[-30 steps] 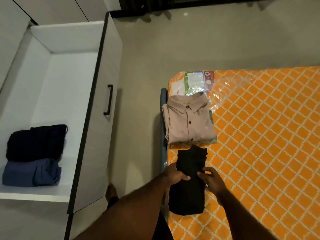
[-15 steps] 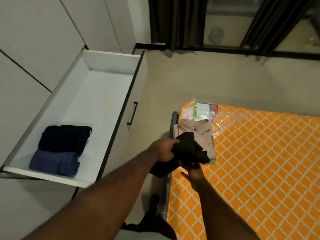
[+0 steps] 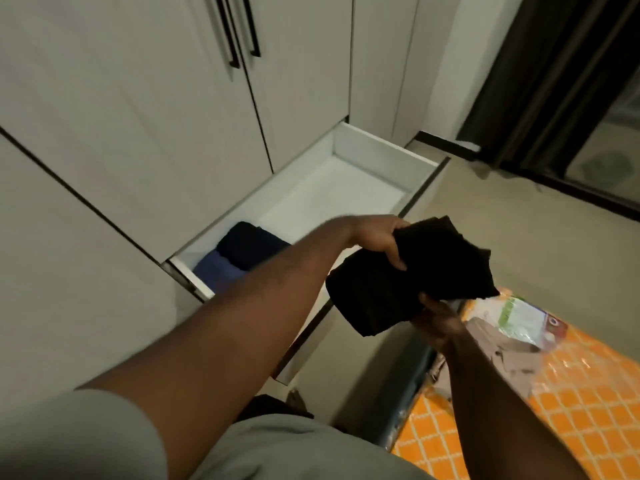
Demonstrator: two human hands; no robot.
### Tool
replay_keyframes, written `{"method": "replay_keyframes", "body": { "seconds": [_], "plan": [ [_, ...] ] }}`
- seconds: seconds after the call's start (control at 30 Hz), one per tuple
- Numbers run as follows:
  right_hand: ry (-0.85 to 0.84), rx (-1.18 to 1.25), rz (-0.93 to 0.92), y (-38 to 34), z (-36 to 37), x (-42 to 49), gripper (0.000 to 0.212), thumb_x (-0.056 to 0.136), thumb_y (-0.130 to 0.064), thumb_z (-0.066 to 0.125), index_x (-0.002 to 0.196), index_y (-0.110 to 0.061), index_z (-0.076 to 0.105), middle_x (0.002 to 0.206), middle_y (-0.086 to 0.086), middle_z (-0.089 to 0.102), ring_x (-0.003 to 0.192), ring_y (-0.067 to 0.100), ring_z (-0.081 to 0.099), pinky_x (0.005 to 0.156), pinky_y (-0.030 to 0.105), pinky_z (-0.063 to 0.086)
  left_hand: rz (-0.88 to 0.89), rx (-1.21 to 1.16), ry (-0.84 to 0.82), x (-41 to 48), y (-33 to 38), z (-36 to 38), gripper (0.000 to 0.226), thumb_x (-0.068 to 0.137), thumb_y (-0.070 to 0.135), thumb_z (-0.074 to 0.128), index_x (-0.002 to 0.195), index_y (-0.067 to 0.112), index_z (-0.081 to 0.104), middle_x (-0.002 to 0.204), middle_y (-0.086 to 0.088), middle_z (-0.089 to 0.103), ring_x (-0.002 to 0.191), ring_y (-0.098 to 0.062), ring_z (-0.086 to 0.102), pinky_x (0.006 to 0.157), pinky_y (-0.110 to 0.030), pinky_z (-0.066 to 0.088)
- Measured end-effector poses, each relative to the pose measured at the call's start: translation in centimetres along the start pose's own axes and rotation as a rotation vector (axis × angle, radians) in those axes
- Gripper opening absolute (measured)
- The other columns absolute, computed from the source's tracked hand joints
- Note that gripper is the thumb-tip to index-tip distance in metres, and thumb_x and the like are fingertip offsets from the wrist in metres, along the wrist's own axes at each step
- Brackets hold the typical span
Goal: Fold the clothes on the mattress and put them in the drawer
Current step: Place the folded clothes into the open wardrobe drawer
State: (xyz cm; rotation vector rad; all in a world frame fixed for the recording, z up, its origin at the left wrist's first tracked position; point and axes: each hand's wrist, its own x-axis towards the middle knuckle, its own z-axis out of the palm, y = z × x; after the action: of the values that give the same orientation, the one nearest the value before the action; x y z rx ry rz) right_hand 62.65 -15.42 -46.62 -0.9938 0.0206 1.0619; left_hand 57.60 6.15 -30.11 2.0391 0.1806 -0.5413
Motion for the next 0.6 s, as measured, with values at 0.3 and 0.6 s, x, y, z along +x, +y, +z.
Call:
{"method": "replay_keyframes", "body": {
  "seconds": [0.3, 0.6],
  "plan": [
    [-0.071, -0.257, 0.088, -2.2, 10.0, 7.1, 0.053, 0.097, -0.032, 0.064, 0.145, -0.011, 0.054, 0.139, 0.014, 0.064, 0.125, 0.035, 0.063, 0.098, 0.047, 0.054, -0.052, -0.946, 0.392, -4.0, -12.8, -5.9, 0.053, 0.086, 0.021, 0.077, 0.136, 0.012, 0.059, 0.130, -0.011, 0.068, 0.122, -0.030, 0.064, 0.113, -0.049, 0.043],
    [-0.033, -0.453, 0.209, -2.3, 15.1, 13.7, 0.057, 0.089, -0.031, 0.078, 0.138, -0.009, 0.058, 0.132, 0.014, 0.068, 0.119, 0.035, 0.067, 0.108, 0.056, 0.048, -0.132, -1.269, 0.475, -7.1, -23.4, -3.2, 0.058, 0.082, 0.026, 0.080, 0.135, 0.036, 0.057, 0.134, -0.001, 0.065, 0.126, -0.028, 0.059, 0.106, -0.053, 0.048]
  ]
}}
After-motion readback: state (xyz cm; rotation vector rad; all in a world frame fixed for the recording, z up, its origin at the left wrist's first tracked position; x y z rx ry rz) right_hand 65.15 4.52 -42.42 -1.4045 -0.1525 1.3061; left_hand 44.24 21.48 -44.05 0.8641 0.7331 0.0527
